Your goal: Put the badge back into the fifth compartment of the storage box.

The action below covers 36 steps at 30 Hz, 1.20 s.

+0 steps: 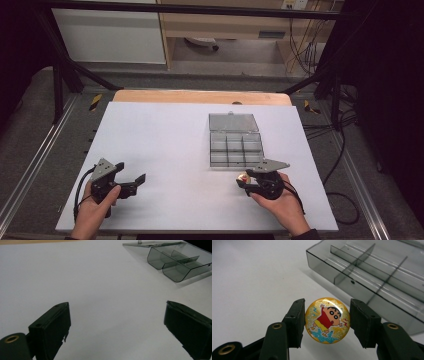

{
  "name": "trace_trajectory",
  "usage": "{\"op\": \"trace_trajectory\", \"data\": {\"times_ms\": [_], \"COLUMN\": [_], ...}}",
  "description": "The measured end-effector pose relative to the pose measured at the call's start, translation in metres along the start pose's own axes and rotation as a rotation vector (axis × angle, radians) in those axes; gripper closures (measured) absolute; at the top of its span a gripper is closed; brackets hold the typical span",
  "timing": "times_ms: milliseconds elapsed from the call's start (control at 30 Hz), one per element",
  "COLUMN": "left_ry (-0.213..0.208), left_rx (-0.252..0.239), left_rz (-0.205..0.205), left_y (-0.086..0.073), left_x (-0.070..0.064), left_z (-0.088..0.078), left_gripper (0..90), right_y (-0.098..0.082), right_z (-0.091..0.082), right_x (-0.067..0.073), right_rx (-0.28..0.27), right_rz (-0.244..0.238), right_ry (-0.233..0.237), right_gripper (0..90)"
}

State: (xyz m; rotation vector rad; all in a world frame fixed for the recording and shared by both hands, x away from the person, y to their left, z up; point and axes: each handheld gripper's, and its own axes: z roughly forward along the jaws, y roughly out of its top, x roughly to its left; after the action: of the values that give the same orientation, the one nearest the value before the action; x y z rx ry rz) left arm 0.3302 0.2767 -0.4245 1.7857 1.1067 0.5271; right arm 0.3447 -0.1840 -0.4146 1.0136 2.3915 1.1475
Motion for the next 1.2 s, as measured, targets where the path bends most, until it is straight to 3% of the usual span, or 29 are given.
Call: {"op": "trace_trajectory", "data": {"times_ms": [300, 500, 733, 1200], "left_ry": [0.005, 0.006, -0.001, 0.004], "left_rx": [0.010, 0.007, 0.011, 0.012], "left_rz": [0.003, -0.002, 0.002, 0.003], "left_y": [-0.001, -0.001, -0.001, -0.001], "left_x": [0.001, 0.002, 0.000, 0.001], "left_z": [0.001, 0.000, 0.001, 0.001], "left_gripper": [7.2, 7.2, 7.2, 7.2], "right_y": [0.034, 0.064, 0.085, 0.103], "right_z": [0.000, -0.004, -0.007, -0.017], "right_x": [0.002, -0.010, -0.019, -0.039], "right_rx": [-0.048, -0.100, -0.159, -0.209], "right_rz": [-0.047, -0.043, -0.013, 0.027], "right_ry": [0.007, -0.006, -0.017, -0.052], "right_gripper": [47.8, 47.8, 47.8, 47.8]}}
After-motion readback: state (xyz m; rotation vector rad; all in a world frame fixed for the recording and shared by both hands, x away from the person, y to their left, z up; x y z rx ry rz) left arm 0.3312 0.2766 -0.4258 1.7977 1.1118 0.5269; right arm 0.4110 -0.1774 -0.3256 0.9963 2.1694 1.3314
